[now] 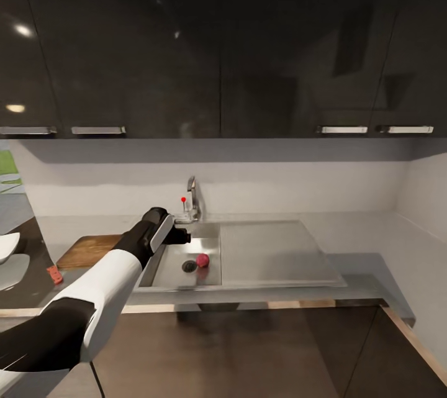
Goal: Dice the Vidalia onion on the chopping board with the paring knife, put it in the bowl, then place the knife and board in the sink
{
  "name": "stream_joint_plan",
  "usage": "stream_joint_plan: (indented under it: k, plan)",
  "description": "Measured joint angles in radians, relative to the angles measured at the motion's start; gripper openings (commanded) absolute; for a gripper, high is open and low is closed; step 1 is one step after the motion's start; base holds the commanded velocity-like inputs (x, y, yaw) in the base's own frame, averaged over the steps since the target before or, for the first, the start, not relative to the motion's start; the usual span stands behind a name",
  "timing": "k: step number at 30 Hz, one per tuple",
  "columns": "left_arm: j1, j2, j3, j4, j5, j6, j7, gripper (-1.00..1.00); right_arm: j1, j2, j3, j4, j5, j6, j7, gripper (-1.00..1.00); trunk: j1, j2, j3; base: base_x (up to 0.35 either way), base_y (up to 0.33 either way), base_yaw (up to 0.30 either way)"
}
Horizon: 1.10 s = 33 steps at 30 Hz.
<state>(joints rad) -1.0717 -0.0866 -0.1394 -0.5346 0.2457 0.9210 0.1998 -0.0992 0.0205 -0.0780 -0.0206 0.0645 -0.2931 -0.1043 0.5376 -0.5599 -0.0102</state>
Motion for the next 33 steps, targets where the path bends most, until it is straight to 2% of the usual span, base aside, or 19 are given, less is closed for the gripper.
stream_joint_plan:
  k: [13, 22, 29, 33]
  plan:
    - [0.000, 0.004, 0.000, 0.031, 0.000, -0.001, 0.000, 1.00, 0.000, -0.010, 0.001, 0.000, -0.001, 0.000, 0.000, 1.00, 0.000, 0.001, -0.007, 0.254, -0.038, 0.000]
    - [0.000, 0.009, 0.001, 0.033, 0.000, -0.001, 0.000, 1.00, 0.000, -0.008, 0.001, 0.001, -0.001, 0.001, 0.000, 1.00, 0.000, 0.001, -0.017, 0.281, 0.100, 0.000]
    - [0.000, 0.011, 0.001, 0.040, 0.000, -0.001, 0.000, 1.00, 0.000, -0.005, 0.003, 0.001, -0.001, 0.000, 0.000, 1.00, 0.000, 0.001, -0.024, 0.124, 0.010, 0.000]
    - [0.000, 0.008, 0.001, 0.071, 0.000, -0.002, -0.001, 1.00, 0.000, -0.004, 0.003, 0.001, -0.001, 0.000, 0.000, 1.00, 0.000, 0.001, -0.025, 0.090, 0.000, 0.000]
